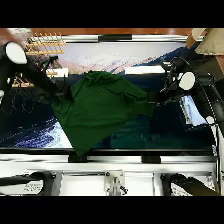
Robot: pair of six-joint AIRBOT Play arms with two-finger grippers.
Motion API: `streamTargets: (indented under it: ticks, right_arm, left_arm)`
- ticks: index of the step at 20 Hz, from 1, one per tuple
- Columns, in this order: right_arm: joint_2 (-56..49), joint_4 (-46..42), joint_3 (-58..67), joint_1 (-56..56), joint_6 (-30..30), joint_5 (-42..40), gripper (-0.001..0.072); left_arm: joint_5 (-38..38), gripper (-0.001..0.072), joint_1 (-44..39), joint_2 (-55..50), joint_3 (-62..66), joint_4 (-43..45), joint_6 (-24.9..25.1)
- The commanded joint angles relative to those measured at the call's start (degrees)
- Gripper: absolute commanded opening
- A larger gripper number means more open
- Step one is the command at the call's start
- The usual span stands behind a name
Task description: Fold the shirts.
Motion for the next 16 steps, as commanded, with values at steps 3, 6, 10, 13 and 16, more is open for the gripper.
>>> streamTargets:
  ticks: [3, 6, 10, 13, 16]
  right_arm:
    - [-0.04, -3.32, -0.02, 0.0, -1.4, -0.04, 0.0082]
    - [-0.04, -3.65, -0.02, 0.0, -1.77, -0.5, 0.0082]
    - [-0.04, -3.63, -0.02, 0.02, -1.77, -0.72, 0.0082]
    - [-0.04, -3.63, -0.02, 0.02, -1.75, -0.66, 0.0082]
    - [-0.04, -3.65, -0.02, 0.02, -1.77, -0.92, 0.0082]
  left_arm:
    - [12.0, 0.0718, -0.31, 21.73, -35.76, -1.07, -4.59]
    - [15.56, 0.0718, 1.66, 31.76, -49.57, -2.29, -8.81]
    - [20.96, 0.0718, 2.29, 36.35, -62.71, -8.94, -9.27]
    - [29.38, 0.0718, 1.09, 36.02, -66.86, -12.09, -9.2]
    - [34.58, 0.0718, 0.7, 33.64, -67.93, -12.96, -7.87]
